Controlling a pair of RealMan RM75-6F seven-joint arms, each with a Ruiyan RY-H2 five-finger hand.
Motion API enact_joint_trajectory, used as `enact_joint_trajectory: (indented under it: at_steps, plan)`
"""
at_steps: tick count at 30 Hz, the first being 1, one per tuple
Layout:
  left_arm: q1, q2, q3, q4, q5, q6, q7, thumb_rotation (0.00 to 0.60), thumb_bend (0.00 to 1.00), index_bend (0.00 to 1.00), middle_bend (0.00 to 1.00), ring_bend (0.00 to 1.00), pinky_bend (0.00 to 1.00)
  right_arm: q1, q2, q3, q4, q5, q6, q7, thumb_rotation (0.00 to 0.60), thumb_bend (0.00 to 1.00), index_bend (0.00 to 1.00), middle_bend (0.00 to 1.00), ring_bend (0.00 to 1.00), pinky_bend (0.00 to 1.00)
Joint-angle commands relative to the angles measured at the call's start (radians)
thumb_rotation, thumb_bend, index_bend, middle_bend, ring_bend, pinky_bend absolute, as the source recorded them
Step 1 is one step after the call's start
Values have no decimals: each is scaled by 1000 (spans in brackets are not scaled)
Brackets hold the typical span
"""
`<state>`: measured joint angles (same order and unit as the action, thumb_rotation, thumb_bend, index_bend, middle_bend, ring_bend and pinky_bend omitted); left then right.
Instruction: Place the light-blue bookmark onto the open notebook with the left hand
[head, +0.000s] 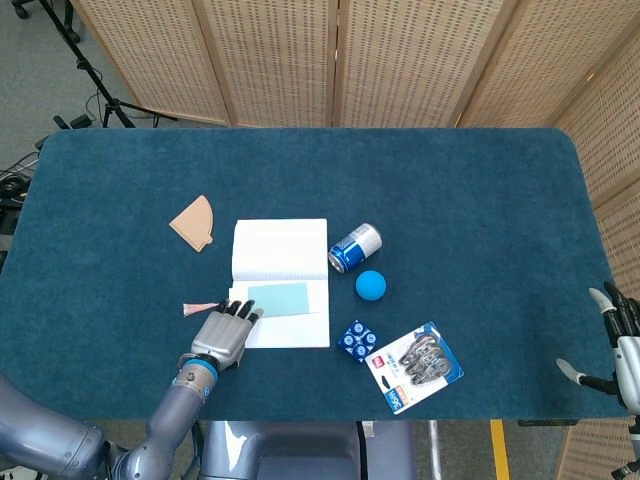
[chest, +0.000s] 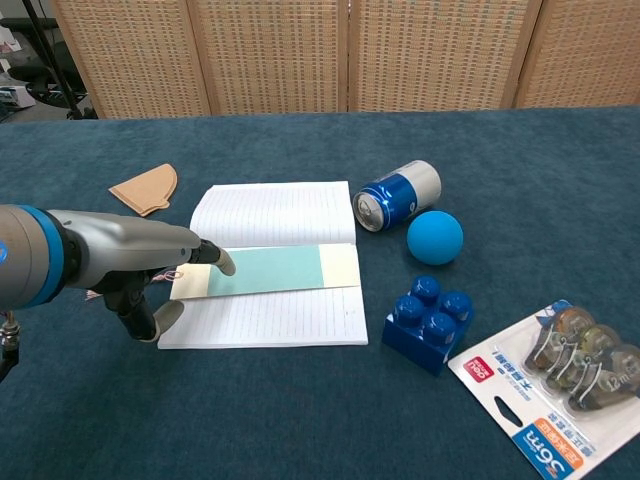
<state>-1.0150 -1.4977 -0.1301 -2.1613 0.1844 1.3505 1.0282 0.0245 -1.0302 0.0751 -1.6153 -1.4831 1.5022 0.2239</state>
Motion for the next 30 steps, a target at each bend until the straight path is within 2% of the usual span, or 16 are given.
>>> enact_joint_trajectory:
  at_steps: [1,30]
  plan:
    - [-5,-2,0,18,-12,-10,-9,600,662,94,0,0,0,1,-1,0,-1,-1,-1,-2,600,53,5,0,0,0]
    - [-44,-19,4,89,-77,-30,-24,600,669,94,0,0,0,-1,-1,-1,-5,-5,4,-6,600,53,5,0,0,0]
